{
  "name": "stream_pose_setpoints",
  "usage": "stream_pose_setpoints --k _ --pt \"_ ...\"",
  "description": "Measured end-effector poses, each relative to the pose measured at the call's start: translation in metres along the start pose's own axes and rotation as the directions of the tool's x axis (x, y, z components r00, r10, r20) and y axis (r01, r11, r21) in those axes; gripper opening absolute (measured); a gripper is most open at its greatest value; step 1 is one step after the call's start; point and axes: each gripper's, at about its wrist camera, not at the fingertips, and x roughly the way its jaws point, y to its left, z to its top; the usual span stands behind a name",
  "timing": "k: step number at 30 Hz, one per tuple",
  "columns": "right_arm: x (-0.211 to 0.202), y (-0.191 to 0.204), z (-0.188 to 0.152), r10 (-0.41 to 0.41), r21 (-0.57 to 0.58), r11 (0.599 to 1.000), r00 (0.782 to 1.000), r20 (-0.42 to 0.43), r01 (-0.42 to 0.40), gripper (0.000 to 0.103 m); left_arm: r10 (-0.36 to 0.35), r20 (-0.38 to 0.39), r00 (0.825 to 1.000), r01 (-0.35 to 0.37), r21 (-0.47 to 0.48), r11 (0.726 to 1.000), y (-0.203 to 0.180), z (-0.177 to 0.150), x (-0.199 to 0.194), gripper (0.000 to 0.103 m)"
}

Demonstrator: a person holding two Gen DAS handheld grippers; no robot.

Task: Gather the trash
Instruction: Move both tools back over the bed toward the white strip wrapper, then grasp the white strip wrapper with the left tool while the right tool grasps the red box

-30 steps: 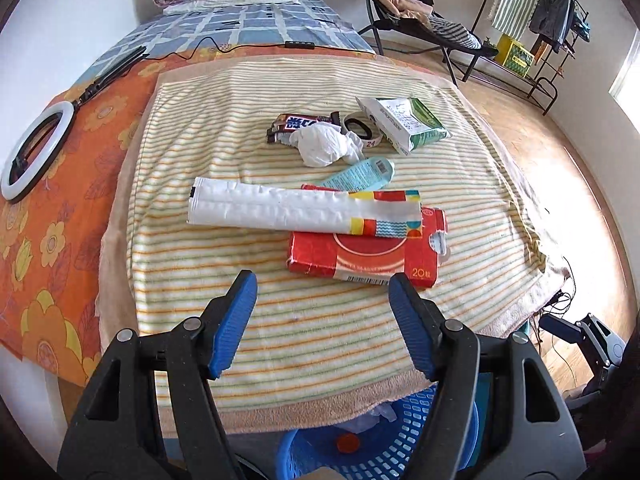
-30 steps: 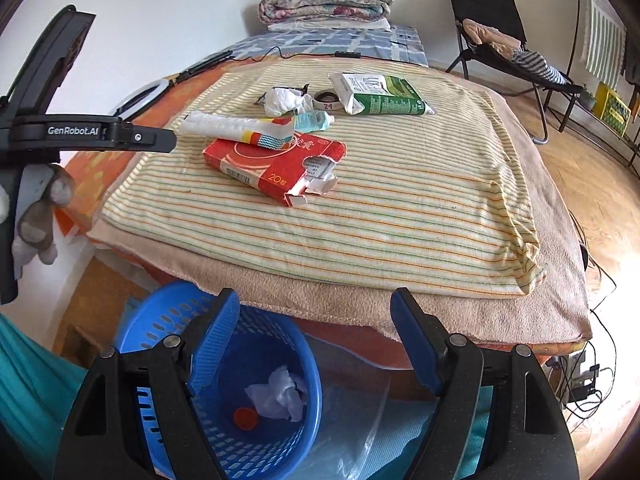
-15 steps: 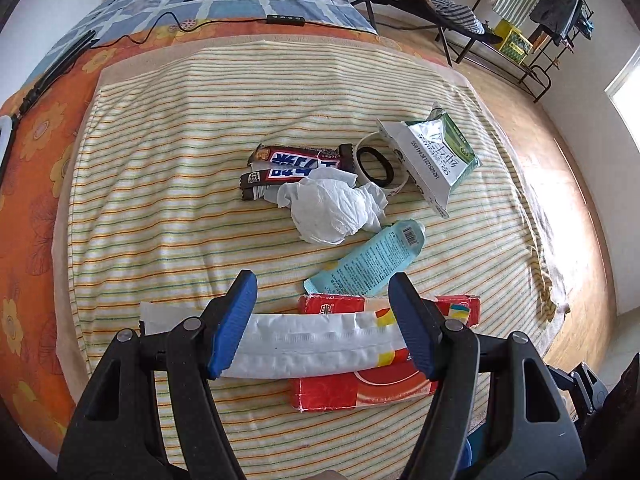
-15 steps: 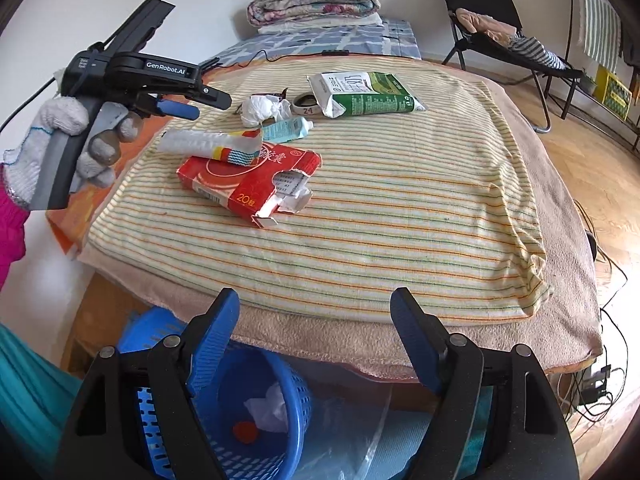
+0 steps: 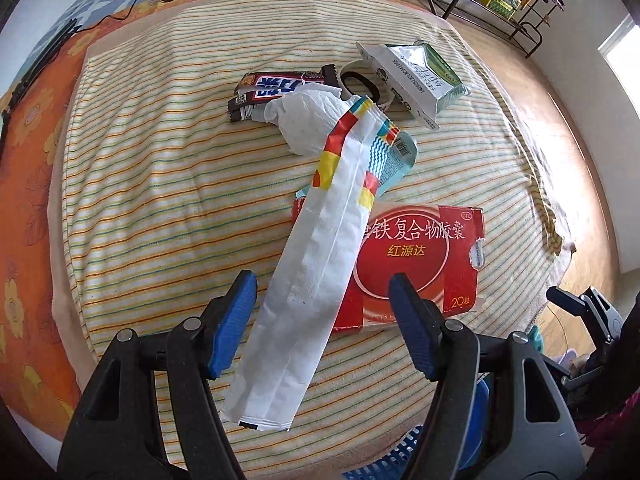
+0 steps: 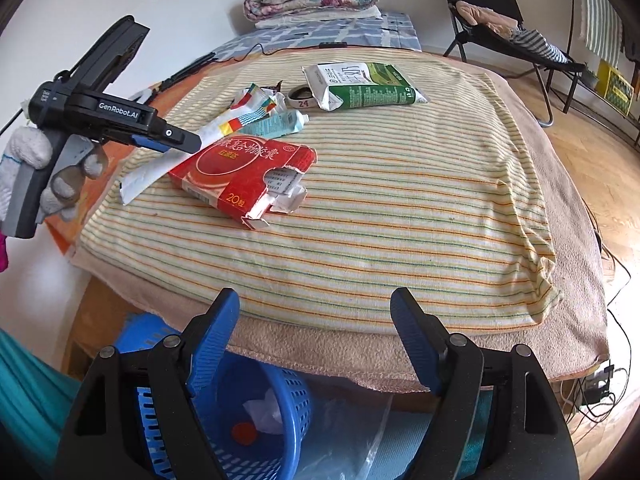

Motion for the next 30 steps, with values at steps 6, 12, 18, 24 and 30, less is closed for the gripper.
stream_pose_setpoints --k 6,12,18,24,30 --pt "0.008 0.012 0.024 0.026 -0.117 0.993 1.0 -0.009 -0.027 0.083 0.127 0.015 0.992 -0.128 0.068 0.989 -0.015 -0.004 0.007 0.068" --pt "0.02 0.024 0.056 0.091 -0.246 0.965 0.996 -0.006 -0.09 0.083 0.134 0.026 0.991 -0.135 0.056 0.989 -0.015 -0.008 0.005 0.037" --pt "0.037 0.049 0.084 0.093 -0.424 0.901 0.996 -0.011 -0.089 0.083 0.138 0.033 0.99 -0.139 0.026 0.99 -0.002 -0.02 -0.001 0.026" --pt "0.051 0.085 0.076 0.046 -0.605 0.795 0.999 -0.008 -0.041 0.083 0.133 0.041 0.99 -0.132 -0.044 0.99 0.022 -0.038 -0.012 0.023" --pt "0.081 0.115 0.055 -0.094 -0.758 0.648 0.995 0.015 0.073 0.083 0.124 0.038 0.992 -0.119 -0.111 0.987 0.049 -0.052 -0.015 0.023"
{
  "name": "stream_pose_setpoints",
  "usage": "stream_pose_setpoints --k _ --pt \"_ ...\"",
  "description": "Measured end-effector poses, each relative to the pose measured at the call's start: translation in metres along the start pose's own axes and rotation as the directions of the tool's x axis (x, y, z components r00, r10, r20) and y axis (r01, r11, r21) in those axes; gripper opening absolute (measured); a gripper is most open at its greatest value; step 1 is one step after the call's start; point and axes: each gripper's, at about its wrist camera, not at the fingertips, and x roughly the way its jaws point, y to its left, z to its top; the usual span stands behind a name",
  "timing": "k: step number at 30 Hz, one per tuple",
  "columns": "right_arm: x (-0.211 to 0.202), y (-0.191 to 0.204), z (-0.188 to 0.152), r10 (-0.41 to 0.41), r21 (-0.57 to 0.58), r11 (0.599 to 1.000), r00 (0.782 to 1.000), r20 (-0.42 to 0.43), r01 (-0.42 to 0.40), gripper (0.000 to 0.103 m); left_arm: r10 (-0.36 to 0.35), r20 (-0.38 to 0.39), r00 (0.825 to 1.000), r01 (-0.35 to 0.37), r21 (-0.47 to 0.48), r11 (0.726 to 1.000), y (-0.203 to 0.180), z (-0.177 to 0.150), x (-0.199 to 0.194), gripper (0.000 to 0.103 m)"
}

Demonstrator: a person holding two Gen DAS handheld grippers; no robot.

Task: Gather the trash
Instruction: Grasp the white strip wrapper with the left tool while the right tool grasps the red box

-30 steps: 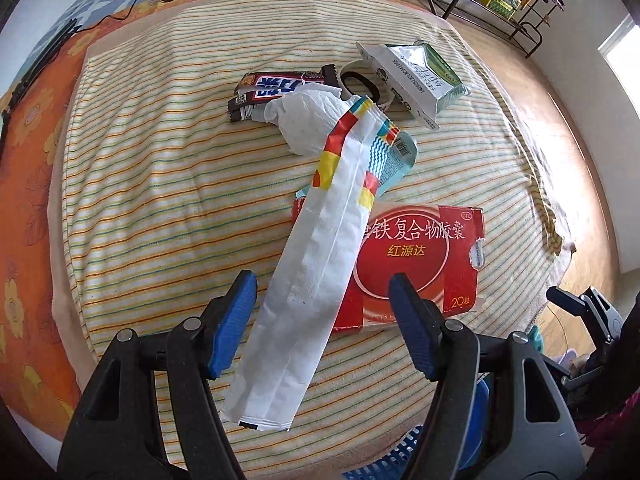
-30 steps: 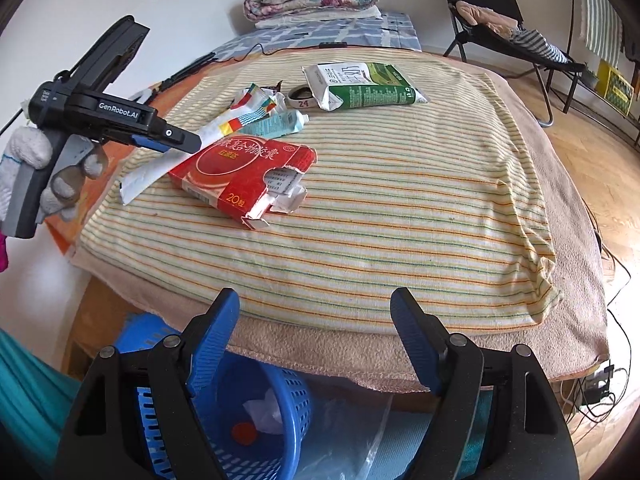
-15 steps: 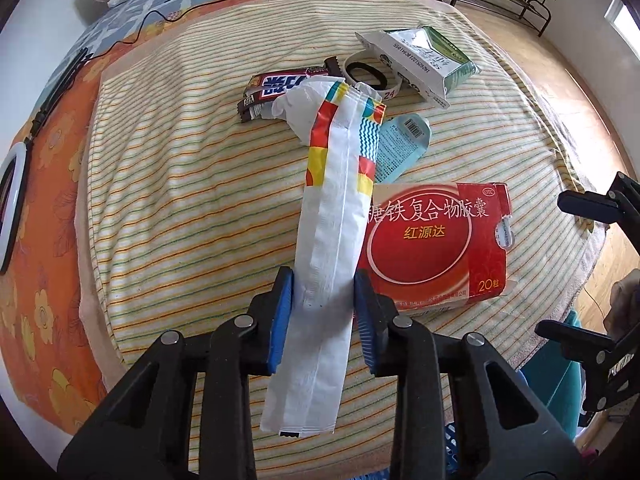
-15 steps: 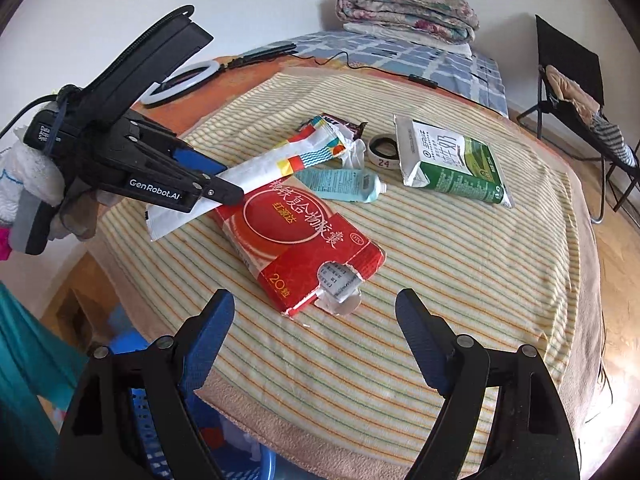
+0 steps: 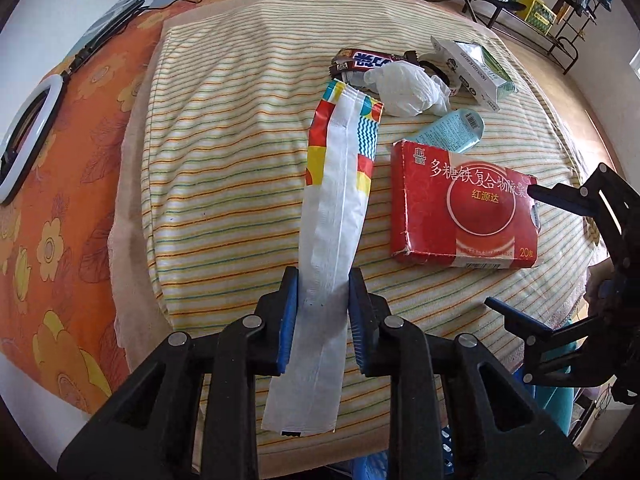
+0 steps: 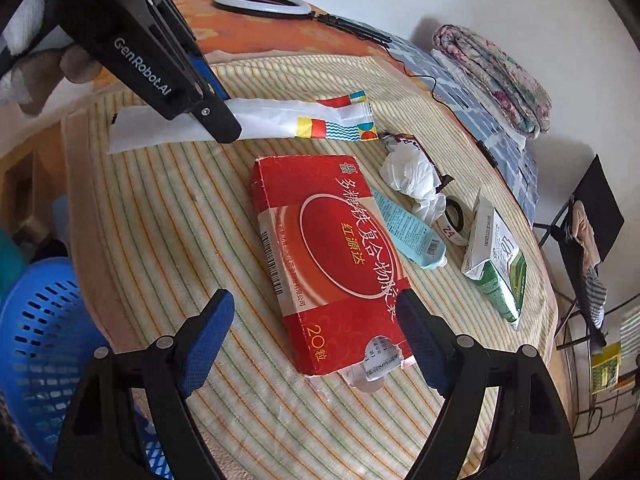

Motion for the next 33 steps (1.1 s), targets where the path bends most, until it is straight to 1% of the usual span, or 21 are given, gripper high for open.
stream_pose_setpoints --k 2,3,6,8,11,13,14,15,20,23,24,25,26,27,28,29,31,33 --pt "0.008 0.005 0.002 -0.039 -0.033 0.999 0.999 -0.017 0.039 0.083 -0.014 -0.006 1.0 0.014 -0.022 1.0 0.007 -0.003 0.001 0.023" --pt "0.01 0.006 0.003 -0.046 -0.04 0.998 0.999 -0.018 0.046 0.083 -0.017 -0.006 1.0 0.016 -0.03 0.999 0.01 -0.004 0.001 0.023" --pt "0.012 0.004 0.008 -0.051 -0.027 0.998 0.999 -0.007 0.05 0.083 -0.026 -0.007 1.0 0.025 -0.048 0.999 0.016 -0.008 0.002 0.023" --pt "0.013 0.004 0.01 -0.055 -0.026 0.998 0.999 0.001 0.055 0.081 -0.041 -0.011 0.999 0.041 -0.062 0.997 0.019 -0.009 0.003 0.023" --pt "0.016 0.0 0.014 -0.042 -0.006 0.999 0.999 0.002 0.042 0.081 -0.046 -0.011 0.999 0.045 -0.065 0.997 0.02 -0.01 0.003 0.023" --pt "0.017 -0.007 0.016 -0.038 0.022 0.999 0.999 -0.009 0.038 0.073 -0.05 -0.009 0.999 0.049 -0.064 0.997 0.02 -0.01 0.002 0.023" --pt "0.017 -0.013 0.018 -0.04 0.041 0.998 0.999 -0.013 0.04 0.062 -0.054 -0.007 0.999 0.053 -0.065 0.996 0.02 -0.011 0.001 0.023" --pt "0.015 -0.02 0.018 -0.04 0.066 0.997 0.999 -0.01 0.041 0.057 -0.057 -0.006 0.998 0.057 -0.065 0.996 0.02 -0.011 0.0 0.023" --pt "0.0 -0.066 0.02 -0.023 0.226 0.974 0.999 0.035 0.014 0.057 -0.068 -0.004 0.998 0.067 -0.076 0.995 0.021 -0.01 0.001 0.023" --pt "-0.001 -0.086 0.019 -0.058 0.263 0.964 0.998 0.028 0.049 0.057 -0.072 -0.005 0.997 0.071 -0.079 0.994 0.022 -0.008 0.002 0.023" --pt "0.0 -0.094 0.018 -0.038 0.285 0.958 0.999 0.032 0.027 0.058 -0.073 -0.004 0.997 0.072 -0.078 0.994 0.022 -0.008 0.002 0.023" --pt "0.001 -0.1 0.017 0.025 0.314 0.949 0.999 0.045 -0.038 0.06 -0.073 -0.003 0.997 0.072 -0.078 0.994 0.022 -0.008 0.001 0.023" --pt "0.003 -0.105 0.015 0.099 0.342 0.933 0.994 0.053 -0.112 0.061 -0.073 -0.003 0.997 0.072 -0.078 0.994 0.022 -0.008 0.001 0.023" --pt "0.007 -0.109 0.013 0.165 0.365 0.915 0.985 0.055 -0.173 0.066 -0.073 -0.004 0.997 0.073 -0.079 0.994 0.022 -0.006 0.002 0.023" --pt "0.013 -0.11 0.012 0.203 0.38 0.902 0.978 0.052 -0.207 0.072 -0.074 -0.005 0.997 0.073 -0.081 0.994 0.023 -0.006 0.002 0.023" --pt "0.018 -0.109 0.01 0.22 0.39 0.894 0.975 0.043 -0.219 0.081 -0.075 -0.008 0.997 0.074 -0.083 0.994 0.023 -0.006 0.004 0.023" --pt "0.032 -0.108 0.007 0.254 0.405 0.882 0.967 0.021 -0.24 0.081 -0.077 -0.013 0.997 0.075 -0.085 0.994 0.023 -0.006 0.006 0.023" --pt "0.047 -0.107 0.003 0.322 0.438 0.85 0.947 0.006 -0.292 0.082 -0.075 -0.015 0.997 0.073 -0.085 0.994 0.023 -0.007 0.006 0.023"
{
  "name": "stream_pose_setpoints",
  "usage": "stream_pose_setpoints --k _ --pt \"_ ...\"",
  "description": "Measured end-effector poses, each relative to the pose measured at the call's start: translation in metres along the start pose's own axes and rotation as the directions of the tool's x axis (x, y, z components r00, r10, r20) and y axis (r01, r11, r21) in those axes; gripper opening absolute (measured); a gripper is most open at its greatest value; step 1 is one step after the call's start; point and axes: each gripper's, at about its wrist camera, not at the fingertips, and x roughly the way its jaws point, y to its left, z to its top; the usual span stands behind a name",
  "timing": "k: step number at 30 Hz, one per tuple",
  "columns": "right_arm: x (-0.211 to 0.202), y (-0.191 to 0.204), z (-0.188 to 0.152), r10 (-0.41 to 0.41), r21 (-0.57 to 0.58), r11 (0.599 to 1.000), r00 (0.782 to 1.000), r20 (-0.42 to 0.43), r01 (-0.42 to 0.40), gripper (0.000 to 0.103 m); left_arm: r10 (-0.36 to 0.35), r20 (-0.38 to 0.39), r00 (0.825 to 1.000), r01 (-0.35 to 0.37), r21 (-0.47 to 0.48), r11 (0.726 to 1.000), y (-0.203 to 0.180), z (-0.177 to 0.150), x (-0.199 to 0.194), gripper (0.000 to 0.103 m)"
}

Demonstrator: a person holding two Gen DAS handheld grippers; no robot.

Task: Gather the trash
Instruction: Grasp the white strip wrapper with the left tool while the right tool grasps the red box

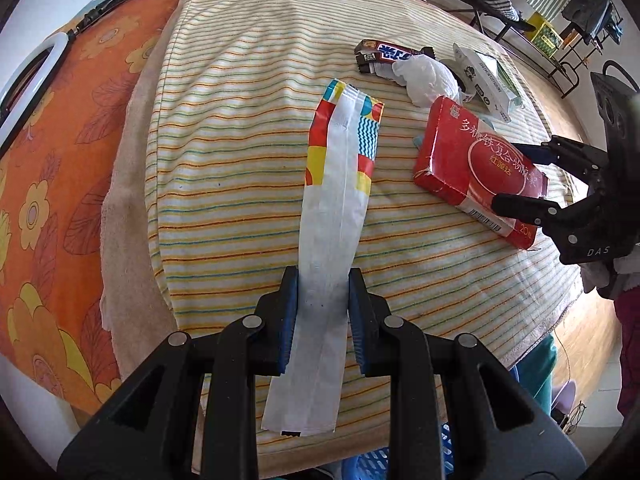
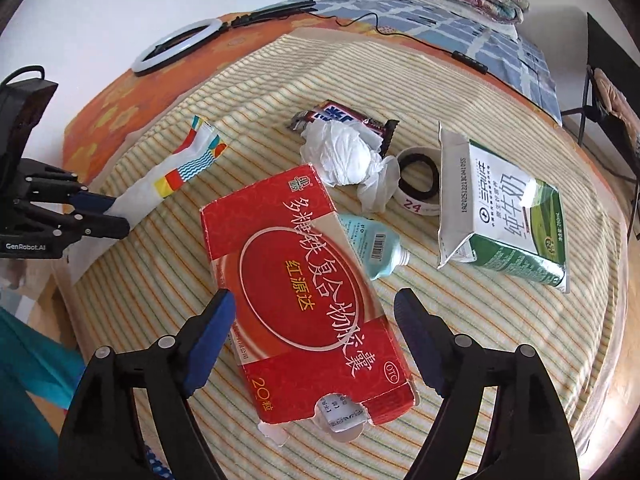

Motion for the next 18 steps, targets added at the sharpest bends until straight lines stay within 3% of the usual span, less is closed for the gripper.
stream_pose_setpoints --k 5,8,10,12,14,18 --pt "0.014 -0.021 -0.002 0.141 0.137 0.981 0.99 0.008 -0.141 0.089 0.002 -0.002 1.0 -0.002 0.001 1.0 0.0 -0.001 0.003 0.023" --pt "0.012 -0.018 -0.001 0.126 0.156 0.98 0.992 0.015 -0.127 0.087 0.006 -0.001 1.0 -0.006 0.005 1.0 -0.001 0.0 0.004 0.023" --pt "0.01 -0.014 -0.002 0.127 0.161 0.979 0.992 0.017 -0.128 0.079 0.01 0.002 1.0 -0.01 0.007 1.0 -0.002 -0.001 0.004 0.023" --pt "0.004 -0.011 -0.002 0.142 0.172 0.974 0.989 0.029 -0.145 0.057 0.014 0.003 1.0 -0.014 0.01 1.0 -0.002 -0.001 0.003 0.023" --pt "-0.004 -0.01 -0.001 0.153 0.181 0.971 0.987 0.039 -0.157 0.044 0.016 0.004 1.0 -0.016 0.01 1.0 -0.002 -0.002 0.003 0.023" --pt "-0.011 0.002 -0.005 0.147 0.161 0.976 0.989 0.013 -0.147 0.04 0.02 0.003 1.0 -0.02 0.014 1.0 -0.004 -0.004 0.003 0.023"
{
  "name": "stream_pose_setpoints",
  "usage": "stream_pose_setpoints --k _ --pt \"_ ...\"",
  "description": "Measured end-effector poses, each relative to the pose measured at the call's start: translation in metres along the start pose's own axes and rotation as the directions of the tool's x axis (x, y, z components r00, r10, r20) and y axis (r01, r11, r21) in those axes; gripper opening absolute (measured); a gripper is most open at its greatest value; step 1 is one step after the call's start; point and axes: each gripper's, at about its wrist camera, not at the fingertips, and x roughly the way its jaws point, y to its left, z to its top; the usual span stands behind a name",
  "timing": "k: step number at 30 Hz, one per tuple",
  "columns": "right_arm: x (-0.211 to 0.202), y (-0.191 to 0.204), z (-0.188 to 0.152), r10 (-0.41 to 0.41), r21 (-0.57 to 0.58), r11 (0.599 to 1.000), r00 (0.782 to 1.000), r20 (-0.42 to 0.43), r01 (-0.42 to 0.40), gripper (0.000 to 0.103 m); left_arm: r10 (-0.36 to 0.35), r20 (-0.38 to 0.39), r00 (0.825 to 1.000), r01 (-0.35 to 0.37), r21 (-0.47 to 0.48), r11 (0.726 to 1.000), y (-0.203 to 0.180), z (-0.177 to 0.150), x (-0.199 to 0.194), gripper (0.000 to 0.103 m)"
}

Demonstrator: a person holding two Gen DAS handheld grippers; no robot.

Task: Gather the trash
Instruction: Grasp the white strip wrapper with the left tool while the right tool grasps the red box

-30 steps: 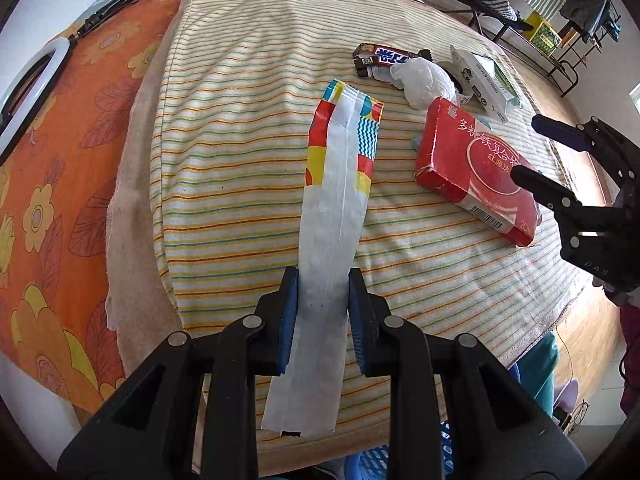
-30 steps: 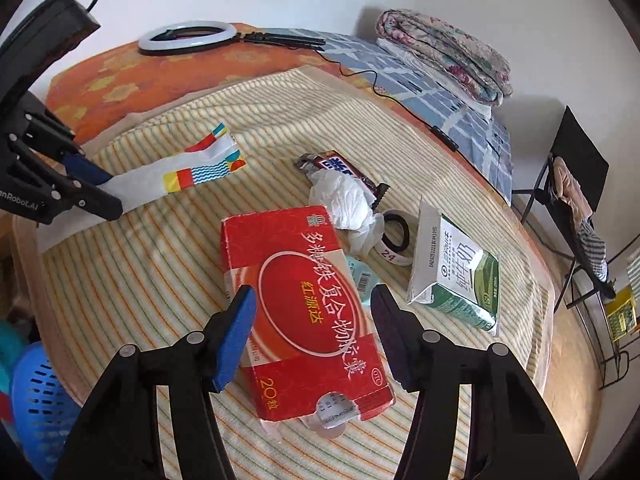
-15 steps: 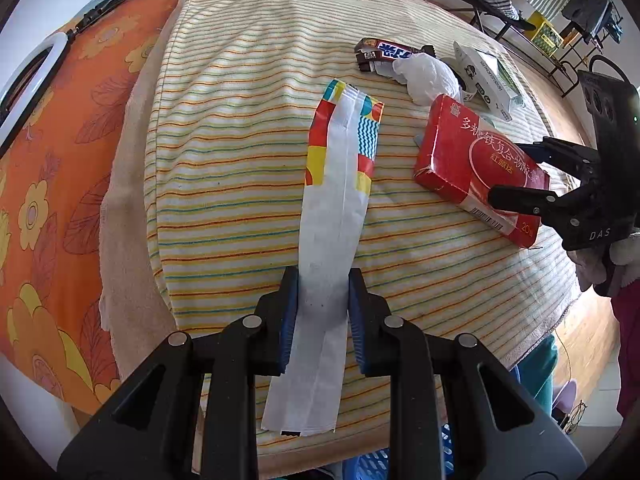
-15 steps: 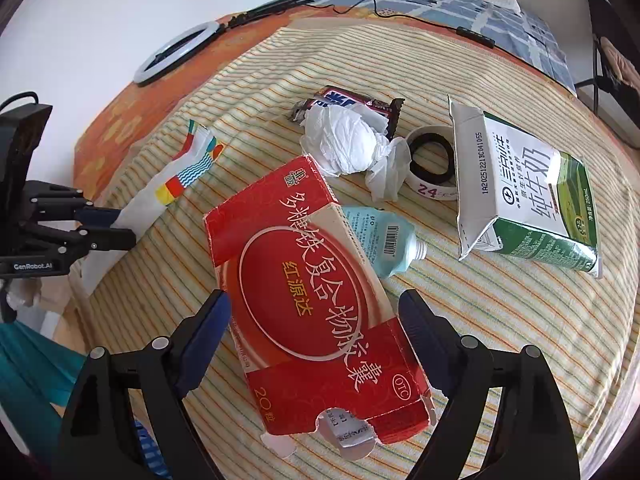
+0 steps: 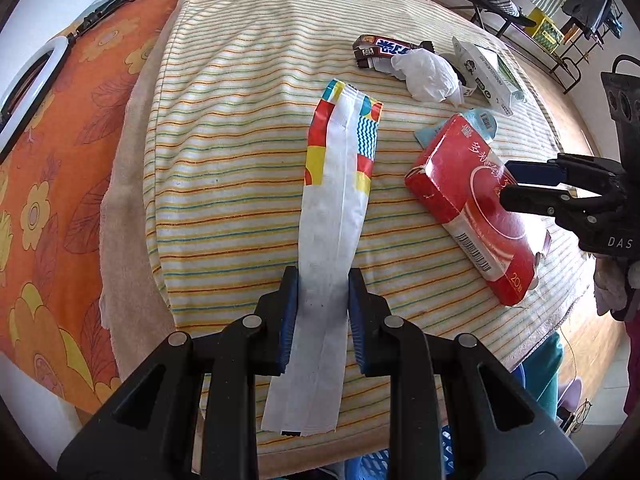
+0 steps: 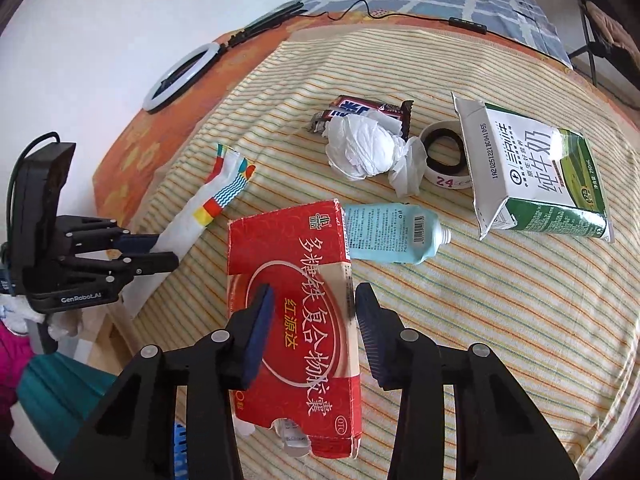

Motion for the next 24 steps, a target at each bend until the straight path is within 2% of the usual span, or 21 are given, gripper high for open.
stream_pose_setpoints --k 1,3,5,8,10,11,12,13,15,20,24 --pt "0.002 0.003 -0.002 -0.012 0.001 1.0 1.0 -0.014 0.012 0.042 0.0 0.0 1.0 0.0 0.001 1.0 0.0 -0.001 0.0 0.023" --pt "0.007 0.006 -0.008 -0.021 0.018 1.0 0.998 -0.054 0.022 0.064 -0.002 -0.001 1.0 0.002 0.003 1.0 -0.001 -0.001 -0.001 0.023" --pt "0.012 0.009 -0.015 -0.037 0.011 0.999 0.997 -0.067 0.038 0.074 -0.003 -0.002 1.0 0.003 0.003 1.0 0.0 -0.002 0.0 0.023" --pt "0.014 0.008 -0.022 -0.028 0.031 0.999 0.999 -0.027 0.029 0.078 -0.001 -0.002 1.0 0.001 0.006 1.0 0.0 -0.003 0.0 0.023" --pt "0.014 0.012 -0.023 -0.055 0.031 0.998 0.998 -0.012 0.055 0.071 0.004 0.0 1.0 -0.004 0.011 1.0 -0.001 -0.004 0.0 0.023" --pt "0.012 0.017 -0.023 -0.046 0.024 0.999 0.999 -0.007 0.046 0.059 0.005 0.001 1.0 -0.005 0.012 1.0 -0.001 -0.004 0.0 0.023" --pt "0.01 0.022 -0.023 -0.064 0.021 0.998 0.998 -0.003 0.064 0.05 0.007 0.002 1.0 -0.007 0.012 1.0 -0.002 -0.004 0.0 0.023" --pt "0.005 0.026 -0.022 -0.094 0.01 0.996 0.996 0.011 0.094 0.046 0.008 0.003 1.0 -0.008 0.014 1.0 -0.002 -0.004 0.0 0.023" --pt "-0.006 0.035 -0.018 -0.127 -0.002 0.992 0.991 0.044 0.127 0.029 0.011 0.004 1.0 -0.011 0.016 1.0 -0.002 -0.004 0.0 0.023" --pt "-0.023 0.055 -0.013 -0.111 -0.042 0.993 0.992 0.058 0.114 0.023 0.014 0.006 1.0 -0.015 0.019 1.0 -0.002 -0.007 -0.001 0.023" --pt "-0.015 0.074 -0.01 -0.068 -0.037 0.997 0.997 0.046 0.07 0.019 0.019 0.011 1.0 -0.019 0.015 1.0 0.001 -0.013 -0.003 0.023"
